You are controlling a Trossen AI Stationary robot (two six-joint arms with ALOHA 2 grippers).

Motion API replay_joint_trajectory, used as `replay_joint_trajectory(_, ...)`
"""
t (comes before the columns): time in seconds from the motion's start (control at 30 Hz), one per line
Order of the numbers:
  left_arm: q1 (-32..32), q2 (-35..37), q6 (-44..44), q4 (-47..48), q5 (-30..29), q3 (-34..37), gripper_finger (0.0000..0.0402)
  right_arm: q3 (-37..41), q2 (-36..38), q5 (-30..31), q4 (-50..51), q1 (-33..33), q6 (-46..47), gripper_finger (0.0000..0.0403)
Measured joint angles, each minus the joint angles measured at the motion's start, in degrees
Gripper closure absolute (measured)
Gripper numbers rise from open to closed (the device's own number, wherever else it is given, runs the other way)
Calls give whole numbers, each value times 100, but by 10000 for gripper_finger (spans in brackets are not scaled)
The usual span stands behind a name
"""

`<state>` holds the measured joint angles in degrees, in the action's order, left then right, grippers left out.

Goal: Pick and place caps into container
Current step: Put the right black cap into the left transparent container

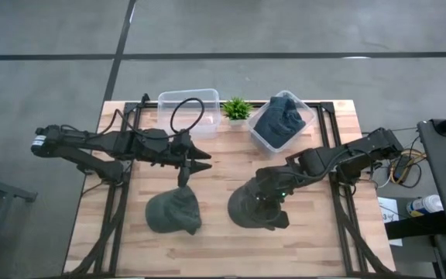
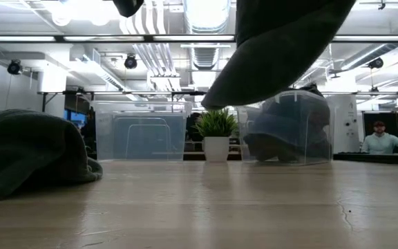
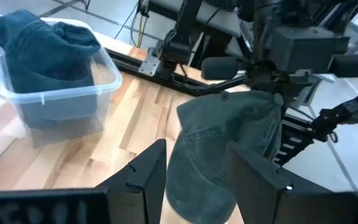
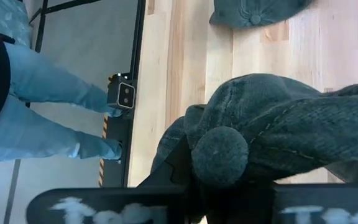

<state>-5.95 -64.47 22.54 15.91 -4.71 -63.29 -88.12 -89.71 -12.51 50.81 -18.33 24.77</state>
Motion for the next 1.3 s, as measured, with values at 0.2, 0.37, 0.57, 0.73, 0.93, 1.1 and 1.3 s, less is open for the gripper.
replay_joint_trajectory(0.2, 78, -27, 3, -418, 117, 0, 243, -339, -95, 2, 5, 4, -434, 395)
replay_joint_trajectory(0.37, 204, -123, 32, -918, 244, 0, 243, -676, -225, 55, 346, 50, -686, 395)
replay_joint_trajectory(0.57, 214, -195, -183, -1197, 534, 0, 243, -1151, -439, 90, 994, 98, -1146, 395)
replay_joint_trajectory(0.73, 248, -418, -512, -1301, 1049, -188, 243, -1456, -612, 86, 1134, 146, -1593, 395)
replay_joint_trajectory(0.93, 250, -894, -911, -1388, 2222, -631, 243, -1918, -765, 67, 1492, 155, -2362, 395)
replay_joint_trajectory(1.1, 258, -1212, -1159, -1337, 2504, -835, 243, -2458, -866, 61, 1792, 151, -2672, 395)
replay_joint_trajectory(1.3, 309, -1380, -1526, -1347, 2502, -1014, 243, -2810, -879, 44, 1901, 146, -2587, 395)
